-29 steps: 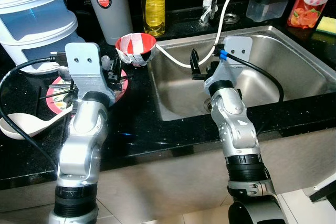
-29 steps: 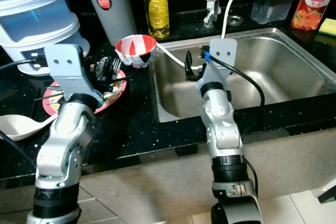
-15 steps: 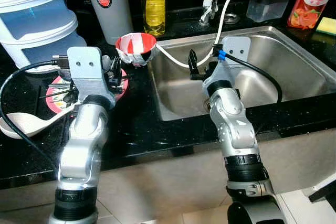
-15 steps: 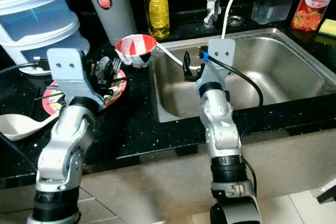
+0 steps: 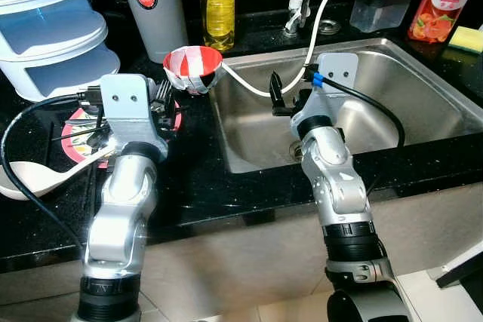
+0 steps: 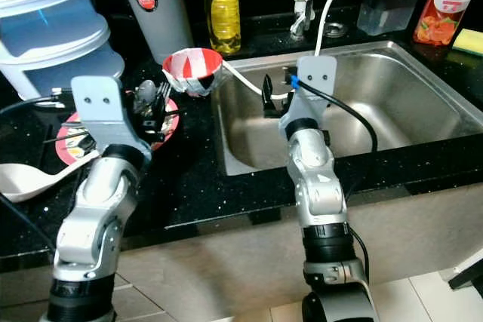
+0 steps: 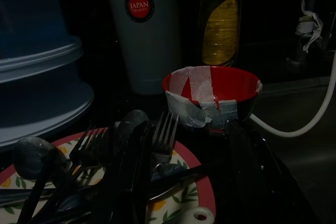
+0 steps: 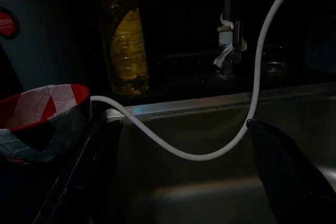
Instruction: Kitchen organization
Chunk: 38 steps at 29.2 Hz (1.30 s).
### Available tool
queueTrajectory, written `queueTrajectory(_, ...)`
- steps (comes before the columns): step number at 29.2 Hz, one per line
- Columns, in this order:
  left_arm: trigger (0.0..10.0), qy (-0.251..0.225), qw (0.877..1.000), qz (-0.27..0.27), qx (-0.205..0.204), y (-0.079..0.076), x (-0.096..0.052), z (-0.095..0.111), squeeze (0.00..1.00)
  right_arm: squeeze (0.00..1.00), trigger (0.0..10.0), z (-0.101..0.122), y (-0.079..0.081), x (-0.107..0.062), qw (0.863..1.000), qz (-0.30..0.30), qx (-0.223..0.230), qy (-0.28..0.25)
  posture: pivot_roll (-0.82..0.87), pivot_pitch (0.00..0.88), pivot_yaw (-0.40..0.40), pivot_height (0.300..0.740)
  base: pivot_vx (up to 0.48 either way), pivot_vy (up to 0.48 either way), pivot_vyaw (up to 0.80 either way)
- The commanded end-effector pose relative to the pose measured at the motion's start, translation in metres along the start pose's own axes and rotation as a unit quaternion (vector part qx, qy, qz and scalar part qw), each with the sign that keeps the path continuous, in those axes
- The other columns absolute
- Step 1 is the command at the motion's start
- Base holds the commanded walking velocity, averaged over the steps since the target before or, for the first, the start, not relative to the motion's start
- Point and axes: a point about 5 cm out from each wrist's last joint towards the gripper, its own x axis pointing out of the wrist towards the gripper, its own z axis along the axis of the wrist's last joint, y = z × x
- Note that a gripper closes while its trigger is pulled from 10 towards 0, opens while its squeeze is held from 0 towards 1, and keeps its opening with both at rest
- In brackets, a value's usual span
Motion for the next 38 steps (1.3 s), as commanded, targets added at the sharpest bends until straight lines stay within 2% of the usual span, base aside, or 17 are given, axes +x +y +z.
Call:
queueTrajectory(1,10.0,-0.002,1.000,0.004,0.009,0.001,0.002,-0.001,0.00,0.00,10.0,-0.003,0.006,-0.001,1.000,0.010,-0.001,0.007,0.09,0.000,0.035,0.740,0.000,0.000,0.00)
queueTrajectory(9,10.0,-0.006,1.000,0.008,0.022,0.003,0.002,0.001,0.00,0.00,10.0,0.005,0.017,0.009,1.000,0.023,0.010,-0.008,0.10,0.000,0.028,0.740,0.000,0.000,0.00)
queueTrajectory(26,10.0,0.010,1.000,0.015,0.023,0.005,-0.002,-0.008,0.00,0.00,10.0,-0.003,0.027,0.002,0.999,0.042,0.012,0.003,0.08,0.000,0.033,0.740,0.000,0.000,0.00)
queueTrajectory(28,10.0,0.015,0.999,0.014,0.025,0.005,-0.002,-0.012,0.00,0.00,10.0,-0.006,0.026,0.001,0.999,0.041,0.007,0.006,0.07,0.000,0.037,0.740,0.000,0.000,0.00)
queueTrajectory(29,10.0,0.017,0.999,0.009,0.036,0.004,-0.004,-0.016,0.00,0.00,10.0,-0.012,0.019,-0.003,0.999,0.032,-0.001,0.016,0.07,0.000,0.050,0.740,0.000,0.000,0.00)
queueTrajectory(32,10.0,0.009,0.999,-0.002,0.046,0.000,-0.005,-0.015,0.00,0.00,10.0,-0.016,0.011,-0.006,1.000,0.019,-0.007,0.024,0.06,0.000,0.058,0.740,0.000,0.000,0.00)
queueTrajectory(38,10.0,-0.010,0.998,-0.029,0.053,-0.009,0.001,-0.009,0.00,0.00,10.0,-0.007,-0.005,-0.003,1.000,-0.014,-0.018,0.006,0.03,0.000,0.073,0.740,0.000,0.000,0.00)
